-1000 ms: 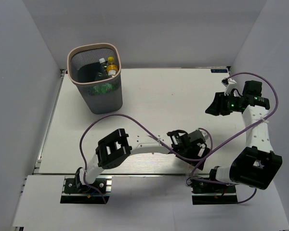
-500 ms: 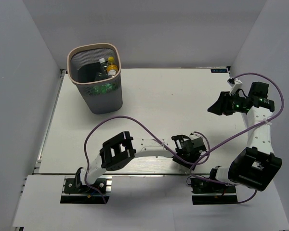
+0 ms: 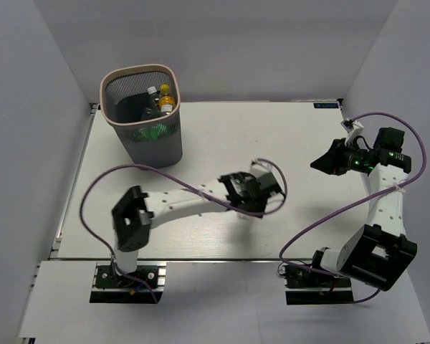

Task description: Put the plastic bottles in the bin

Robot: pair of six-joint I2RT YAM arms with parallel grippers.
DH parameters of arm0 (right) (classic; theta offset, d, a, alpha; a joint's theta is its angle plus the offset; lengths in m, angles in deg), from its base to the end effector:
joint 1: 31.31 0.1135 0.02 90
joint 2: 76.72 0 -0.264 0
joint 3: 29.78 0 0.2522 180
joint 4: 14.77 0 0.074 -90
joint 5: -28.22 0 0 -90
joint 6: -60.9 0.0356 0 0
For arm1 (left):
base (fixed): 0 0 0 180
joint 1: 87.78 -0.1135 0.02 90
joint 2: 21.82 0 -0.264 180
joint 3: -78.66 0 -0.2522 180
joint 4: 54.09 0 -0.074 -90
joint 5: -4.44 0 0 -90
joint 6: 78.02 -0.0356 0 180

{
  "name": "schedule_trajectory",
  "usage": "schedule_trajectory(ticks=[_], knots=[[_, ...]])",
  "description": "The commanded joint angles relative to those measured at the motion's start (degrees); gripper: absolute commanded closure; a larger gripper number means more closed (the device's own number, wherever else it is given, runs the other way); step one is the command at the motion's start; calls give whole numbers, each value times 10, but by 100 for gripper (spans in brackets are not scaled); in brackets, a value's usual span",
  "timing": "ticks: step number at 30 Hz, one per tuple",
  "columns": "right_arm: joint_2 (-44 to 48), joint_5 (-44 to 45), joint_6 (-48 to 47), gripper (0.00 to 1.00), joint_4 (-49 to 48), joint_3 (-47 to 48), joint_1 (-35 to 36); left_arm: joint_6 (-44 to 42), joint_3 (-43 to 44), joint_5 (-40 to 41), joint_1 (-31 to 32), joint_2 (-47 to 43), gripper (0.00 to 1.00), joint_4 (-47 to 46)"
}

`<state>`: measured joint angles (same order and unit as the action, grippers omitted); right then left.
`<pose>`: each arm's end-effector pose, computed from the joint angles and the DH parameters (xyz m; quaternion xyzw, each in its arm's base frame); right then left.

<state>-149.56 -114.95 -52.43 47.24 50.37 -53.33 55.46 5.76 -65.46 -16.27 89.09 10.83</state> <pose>0.2400 -0.0663 0.3200 -0.1454 0.8506 0.2890 0.4146 0.1400 -0.3801 0.2432 0.2031 0.9467 -0.0611 0.2423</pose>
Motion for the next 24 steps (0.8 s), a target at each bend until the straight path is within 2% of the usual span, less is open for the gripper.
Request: schedule_trajectory(ticks=[1,5,11,14,15,21,22,23,24], knots=[[19,-52,-21,72,8,-16,-7,-25,16,91,-62,-133,88,38],[23,-76,-64,82,26,-35,-7,-78,75,130,-123,-170,86,45],[32,-65,-139,82,61,-51,-4,-140,261,187,-219,-156,80,63],[39,-56,-160,82,71,-60,-2,-140,300,207,-265,-146,78,63],[45,-54,-169,82,74,-60,-3,-140,314,207,-298,-146,78,63],[56,-38,-193,79,84,-68,0,-154,323,195,-420,-124,76,28],[55,-37,-195,79,85,-70,0,-154,330,178,-434,-117,73,28],[58,-36,-199,74,85,-70,-1,-160,340,173,-446,-110,69,28],[55,-30,-206,69,88,-70,0,-160,346,173,-464,-103,47,37]])
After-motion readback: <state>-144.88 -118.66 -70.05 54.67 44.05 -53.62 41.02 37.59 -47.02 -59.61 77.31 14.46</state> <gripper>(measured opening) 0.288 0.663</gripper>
